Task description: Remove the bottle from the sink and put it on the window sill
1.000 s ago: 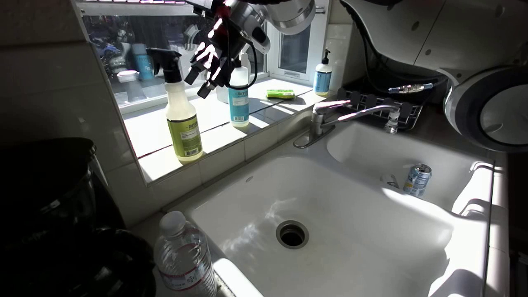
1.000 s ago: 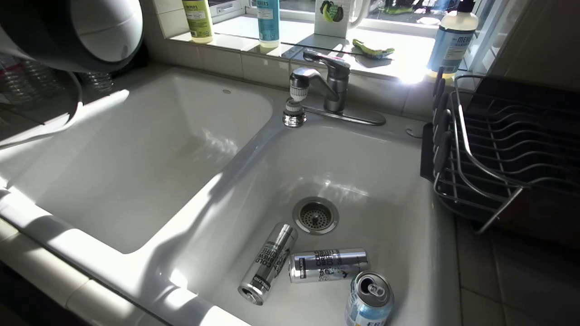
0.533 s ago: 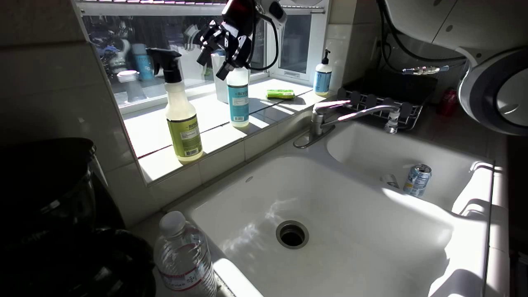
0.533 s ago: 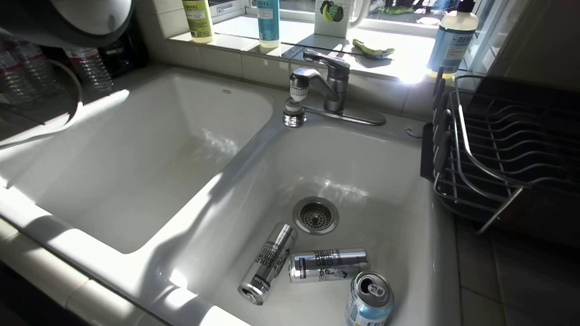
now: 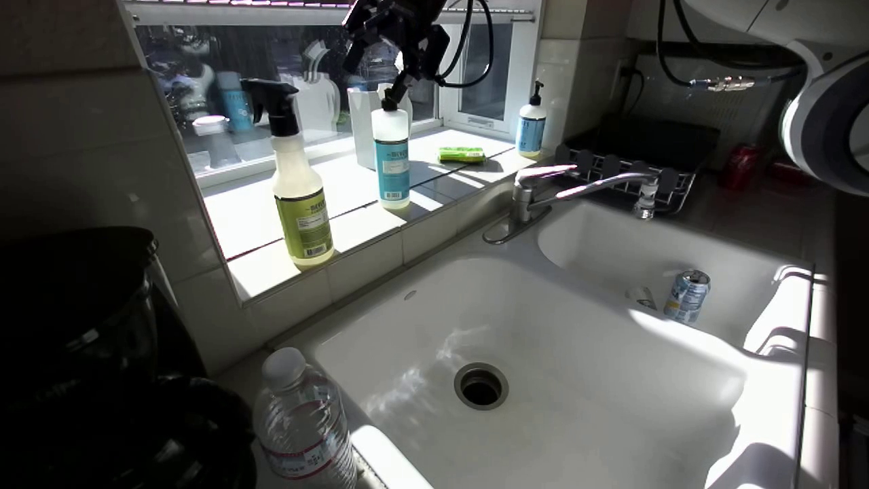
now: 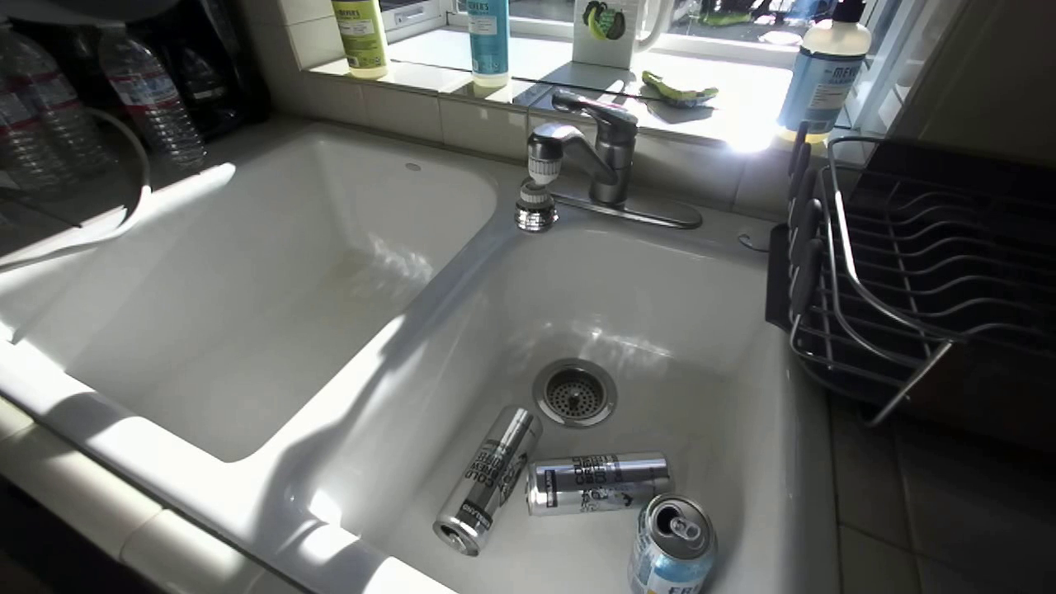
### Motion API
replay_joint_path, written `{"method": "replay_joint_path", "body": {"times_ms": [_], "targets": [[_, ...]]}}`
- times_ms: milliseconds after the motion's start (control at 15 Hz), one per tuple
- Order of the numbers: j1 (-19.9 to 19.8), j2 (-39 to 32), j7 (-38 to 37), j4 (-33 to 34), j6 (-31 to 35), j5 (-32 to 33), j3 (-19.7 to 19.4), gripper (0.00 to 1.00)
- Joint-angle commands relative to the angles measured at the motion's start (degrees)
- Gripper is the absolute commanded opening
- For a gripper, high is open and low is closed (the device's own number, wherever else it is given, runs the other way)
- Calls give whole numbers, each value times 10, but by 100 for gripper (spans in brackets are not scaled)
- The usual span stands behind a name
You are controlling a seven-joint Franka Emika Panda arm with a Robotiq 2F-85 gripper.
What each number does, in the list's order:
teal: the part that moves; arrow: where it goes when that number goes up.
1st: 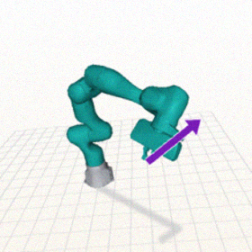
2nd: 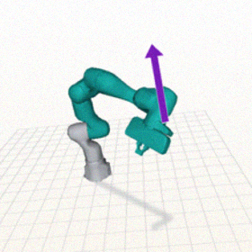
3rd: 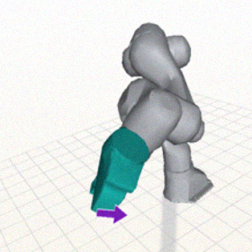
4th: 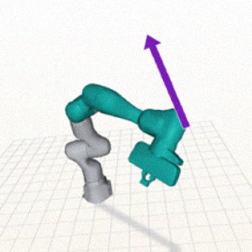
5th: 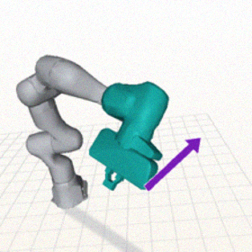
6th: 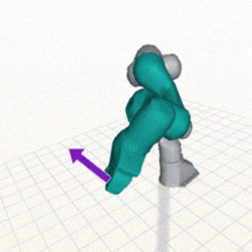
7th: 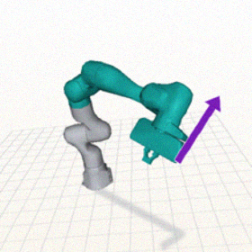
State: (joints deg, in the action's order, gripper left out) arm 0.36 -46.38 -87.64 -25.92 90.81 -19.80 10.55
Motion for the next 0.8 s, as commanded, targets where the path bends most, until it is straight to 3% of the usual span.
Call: {"method": "replay_joint_path", "body": {"times_ms": [0,400,733], "targets": [[-2,23,62,-13,-17,23,-17,100],[-19,36,184,-12,-22,19,-19,100],[-44,52,277,-20,-78,1,-10,100]]}}
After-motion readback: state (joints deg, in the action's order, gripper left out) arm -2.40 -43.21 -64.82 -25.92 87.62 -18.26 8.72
